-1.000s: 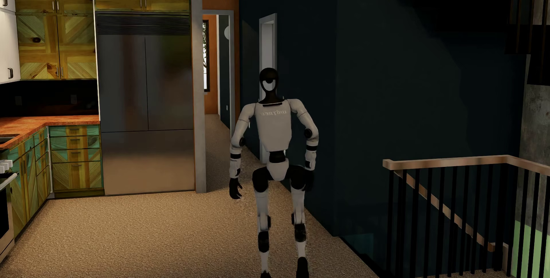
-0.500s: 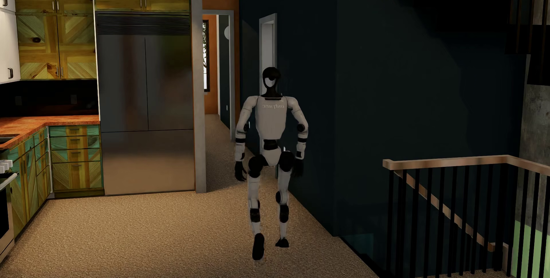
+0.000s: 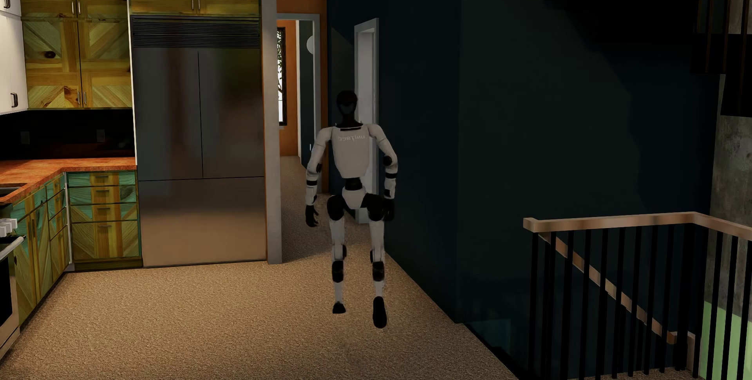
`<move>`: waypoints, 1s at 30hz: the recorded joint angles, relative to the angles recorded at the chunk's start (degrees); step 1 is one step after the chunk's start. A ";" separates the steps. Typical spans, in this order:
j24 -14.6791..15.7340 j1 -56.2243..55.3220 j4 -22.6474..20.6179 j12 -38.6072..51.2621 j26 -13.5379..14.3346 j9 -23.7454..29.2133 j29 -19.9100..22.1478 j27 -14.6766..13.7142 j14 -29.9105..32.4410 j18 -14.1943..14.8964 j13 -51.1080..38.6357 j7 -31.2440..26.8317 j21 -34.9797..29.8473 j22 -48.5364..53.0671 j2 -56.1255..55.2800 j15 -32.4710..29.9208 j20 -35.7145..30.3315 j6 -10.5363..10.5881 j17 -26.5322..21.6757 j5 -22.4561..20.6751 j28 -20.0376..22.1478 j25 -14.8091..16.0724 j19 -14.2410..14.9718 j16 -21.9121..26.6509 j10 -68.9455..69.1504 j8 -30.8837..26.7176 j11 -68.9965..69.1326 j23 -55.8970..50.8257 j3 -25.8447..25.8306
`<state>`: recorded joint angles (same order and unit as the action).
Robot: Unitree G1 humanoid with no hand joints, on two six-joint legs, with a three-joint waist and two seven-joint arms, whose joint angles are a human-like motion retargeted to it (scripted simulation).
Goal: Head to the door
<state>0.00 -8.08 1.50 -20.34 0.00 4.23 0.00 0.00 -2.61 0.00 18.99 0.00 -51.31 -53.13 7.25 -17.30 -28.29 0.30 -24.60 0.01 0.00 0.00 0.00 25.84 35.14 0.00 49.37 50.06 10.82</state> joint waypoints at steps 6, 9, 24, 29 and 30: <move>0.00 17.05 -0.95 1.36 0.00 -0.26 0.00 0.00 -4.19 0.00 8.09 0.00 -4.41 11.49 -28.36 -4.23 13.30 4.20 0.85 -6.87 0.00 0.00 0.00 1.58 -8.62 0.00 -3.30 0.38 -13.17; 0.00 25.44 -3.13 0.74 0.00 1.22 0.00 0.00 -7.45 0.00 7.12 0.00 -5.65 11.33 -26.80 13.20 12.40 3.66 1.69 -7.71 0.00 0.00 0.00 1.30 -9.32 0.00 -26.26 0.61 -13.50; 0.00 -7.71 3.31 -5.56 0.00 3.42 0.00 0.00 8.34 0.00 -8.99 0.00 24.61 -5.98 7.31 31.77 -16.76 3.70 -5.23 -8.21 0.00 0.00 0.00 -1.14 -6.45 0.00 -26.10 -12.26 -0.52; 0.00 -8.36 1.86 -0.47 0.00 2.29 0.00 0.00 9.02 0.00 -2.12 0.00 12.83 -1.70 16.69 21.10 -7.40 1.86 -1.47 -4.03 0.00 0.00 0.00 -0.18 0.82 0.00 -25.69 -5.69 -0.47; 0.00 -5.44 0.92 -0.12 0.00 1.53 0.00 0.00 6.27 0.00 0.37 0.00 7.95 -1.14 13.75 11.90 -5.02 1.20 -0.52 -2.48 0.00 0.00 0.00 -0.09 1.03 0.00 -20.28 -2.45 -0.34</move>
<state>0.00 -13.52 2.43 -20.46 0.00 5.76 0.00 0.00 3.66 0.00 19.36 0.00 -43.36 -54.27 21.00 -5.40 -33.31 1.50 -25.12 -2.48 0.00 0.00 0.00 25.75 36.17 0.00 29.09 47.61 10.48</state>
